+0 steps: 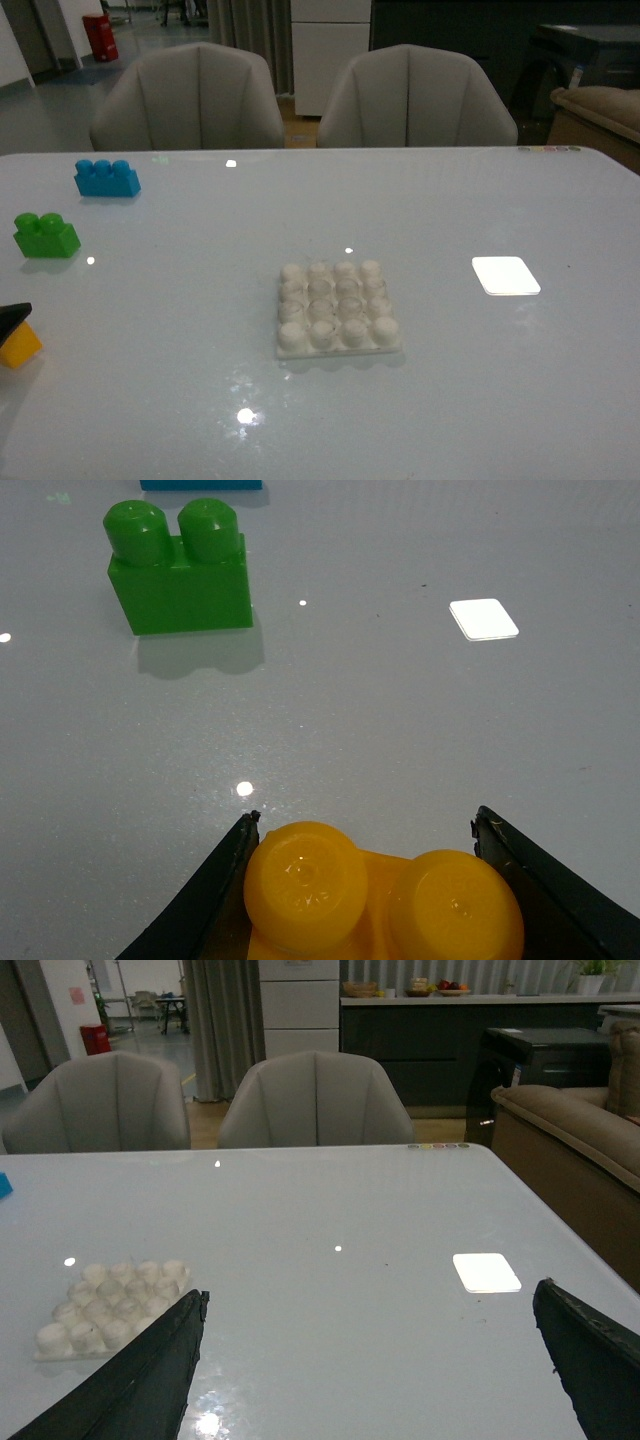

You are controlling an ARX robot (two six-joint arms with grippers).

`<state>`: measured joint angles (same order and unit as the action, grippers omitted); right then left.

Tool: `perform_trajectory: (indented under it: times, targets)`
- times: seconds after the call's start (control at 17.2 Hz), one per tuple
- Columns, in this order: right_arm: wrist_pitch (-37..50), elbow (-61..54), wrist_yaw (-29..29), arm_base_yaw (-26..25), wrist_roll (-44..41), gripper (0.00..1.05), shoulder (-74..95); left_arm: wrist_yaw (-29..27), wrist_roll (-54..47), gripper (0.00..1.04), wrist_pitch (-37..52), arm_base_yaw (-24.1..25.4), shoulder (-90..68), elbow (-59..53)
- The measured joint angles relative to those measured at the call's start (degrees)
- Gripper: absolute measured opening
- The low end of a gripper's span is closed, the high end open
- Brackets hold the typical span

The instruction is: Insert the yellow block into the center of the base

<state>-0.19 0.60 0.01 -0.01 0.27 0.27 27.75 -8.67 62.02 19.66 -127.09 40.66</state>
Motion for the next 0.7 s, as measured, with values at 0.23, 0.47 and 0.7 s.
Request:
perform_trajectory:
  times: [0.23,0.47,0.7]
  targets:
    - [0.0,0.0,0.0,0.0,0.0,0.98,0.0,-14.3,9.9,0.59,-0.4,-15.0,13.4,-6.2]
    - [0.0,0.0,0.0,0.0,0.0,0.98,0.0,-31.7,21.3,0.59,-10.2,-36.4,16.6,-2.6]
    - [0.0,0.0,0.0,0.0,0.0,0.98,0.0,-44.1,26.3,0.59,-16.1,-50.2,11.0,6.6]
